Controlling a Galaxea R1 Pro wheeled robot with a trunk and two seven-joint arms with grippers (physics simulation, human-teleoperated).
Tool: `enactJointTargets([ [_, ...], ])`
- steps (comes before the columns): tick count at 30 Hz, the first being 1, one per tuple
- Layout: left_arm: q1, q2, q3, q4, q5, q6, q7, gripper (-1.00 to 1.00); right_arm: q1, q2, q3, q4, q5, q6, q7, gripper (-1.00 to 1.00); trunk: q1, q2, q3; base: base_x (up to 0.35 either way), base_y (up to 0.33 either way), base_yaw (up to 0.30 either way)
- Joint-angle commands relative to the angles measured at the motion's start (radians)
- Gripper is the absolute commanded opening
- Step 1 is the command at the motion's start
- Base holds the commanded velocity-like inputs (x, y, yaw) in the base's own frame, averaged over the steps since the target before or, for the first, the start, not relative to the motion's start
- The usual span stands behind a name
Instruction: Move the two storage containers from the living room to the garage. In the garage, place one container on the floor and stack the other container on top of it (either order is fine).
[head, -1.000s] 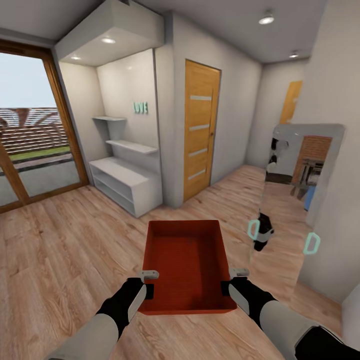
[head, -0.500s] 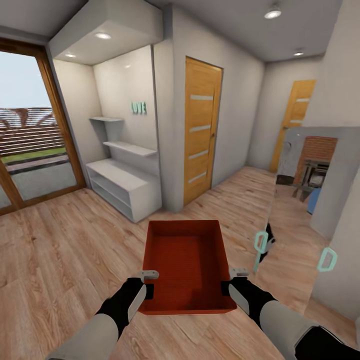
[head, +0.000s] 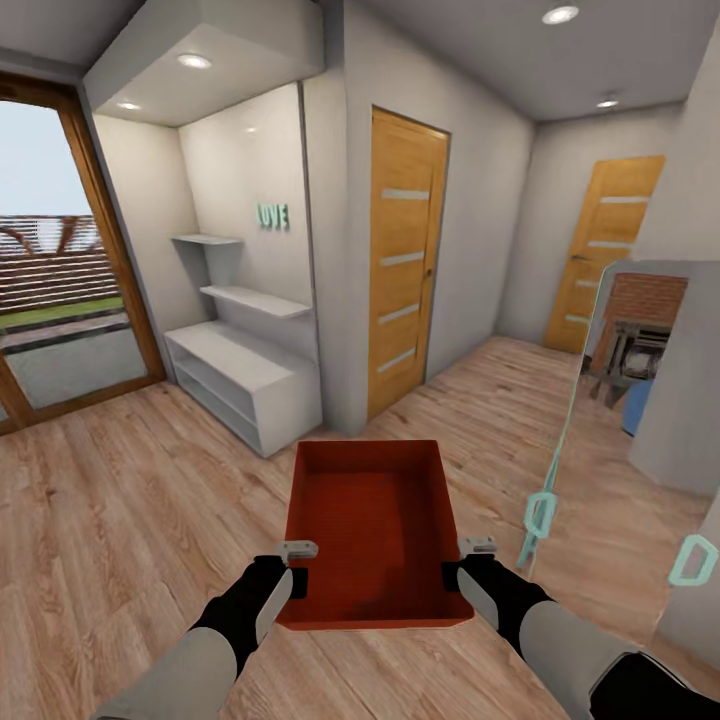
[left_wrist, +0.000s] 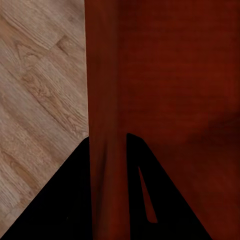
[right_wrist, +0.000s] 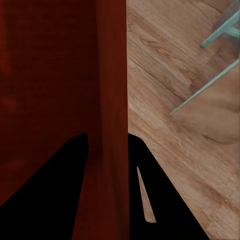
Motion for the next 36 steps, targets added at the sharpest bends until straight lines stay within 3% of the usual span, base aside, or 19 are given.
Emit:
enactJointTargets([
  [1,0.0,0.003,-0.017,0.051,0.006,0.008,0.014,-1.0,-0.002,-0.001,0.027,-0.006,-0.017,0.0,0.0,-1.0,0.001,-0.002,-0.002,0.322,0.0,0.0],
  [27,0.0,0.003,-0.017,0.051,0.006,0.008,0.014,-1.0,-0.002,0.0,0.027,-0.006,-0.017,-0.001,0.0,-1.0,0.001,-0.002,-0.002,0.322,0.0,-0.001],
  [36,0.0,0.003,-0.017,0.051,0.006,0.008,0.014,-1.0,-0.002,0.0,0.027,-0.006,-0.017,-0.001,0.0,-1.0,0.001,-0.002,-0.002,0.322,0.0,-0.114],
])
